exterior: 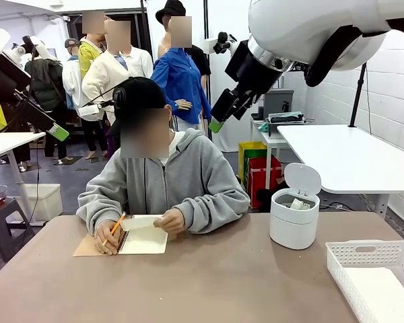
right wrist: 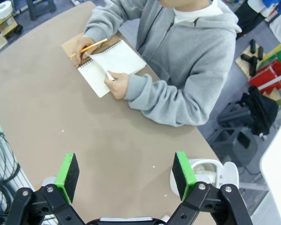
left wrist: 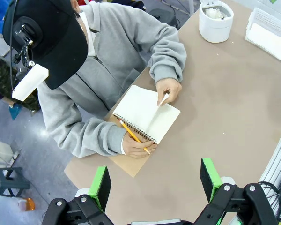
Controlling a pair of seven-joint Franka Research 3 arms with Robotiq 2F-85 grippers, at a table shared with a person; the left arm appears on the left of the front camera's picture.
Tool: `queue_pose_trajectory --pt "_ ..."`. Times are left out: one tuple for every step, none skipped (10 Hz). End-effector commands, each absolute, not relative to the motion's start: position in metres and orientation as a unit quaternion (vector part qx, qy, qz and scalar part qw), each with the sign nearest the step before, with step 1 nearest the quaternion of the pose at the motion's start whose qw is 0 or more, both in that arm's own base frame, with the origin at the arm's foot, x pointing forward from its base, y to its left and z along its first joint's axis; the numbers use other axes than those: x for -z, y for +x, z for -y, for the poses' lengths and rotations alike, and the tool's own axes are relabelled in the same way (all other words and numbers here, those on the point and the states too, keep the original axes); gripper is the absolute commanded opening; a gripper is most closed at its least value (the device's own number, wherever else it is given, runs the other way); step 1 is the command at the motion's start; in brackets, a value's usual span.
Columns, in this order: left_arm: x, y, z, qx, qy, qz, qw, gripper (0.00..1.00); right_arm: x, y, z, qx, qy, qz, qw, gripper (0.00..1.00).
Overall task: Sort the paper based on its condition.
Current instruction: If a person hands you a paper, place it in the Organizing basket , and if it's crumpled, put it in the Trash can.
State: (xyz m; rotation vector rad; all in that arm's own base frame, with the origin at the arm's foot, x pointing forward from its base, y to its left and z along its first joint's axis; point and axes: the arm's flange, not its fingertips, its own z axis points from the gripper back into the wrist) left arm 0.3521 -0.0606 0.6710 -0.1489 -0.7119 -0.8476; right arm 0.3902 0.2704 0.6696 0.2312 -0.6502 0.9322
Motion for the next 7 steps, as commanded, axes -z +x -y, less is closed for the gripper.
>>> queue_pose_trajectory --pt "-0.671 0.3527 0.0604 0.4 -0.07 0.343 0.847 1.0 -0.6702 0.3896 -0.2704 -0.437 0.115 0.307 0.838 1.0" --pt "-0.671 0.3527 0.0604 0.4 -0.07 0.343 0.847 1.0 -0.6702 0.3896 -0.2704 -0.437 0.115 0.307 0.838 1.0" --pt "-0.671 0.3527 0.0604 0.4 -0.07 0.343 0.847 1.0 -0.6702 0.3896 -0.2704 -0.437 0.115 0.307 0.838 1.0" --pt "-0.671 0.3527 0.0604 0.4 -0.07 0.343 0.847 1.0 -0.6702 0.3896 -0.2704 -0.437 0.115 0.307 0.838 1.0" --pt "-0.671 0.3527 0.0604 0.4 -0.07 0.343 0.847 1.0 -0.6702 0.3896 -0.2704 -0.437 0.115 0.307 0.838 1.0" --pt "-0.671 0.3527 0.0604 0.4 -0.07 0.343 0.847 1.0 -0.6702 0.3896 -0.2704 -0.437 0.115 0.307 0.838 1.0" --pt "-0.671 0.3527 0.0604 0.4 -0.07 0.343 0.847 1.0 -0.6702 0.3896 -0.2704 -0.437 0.115 0.307 0.838 1.0"
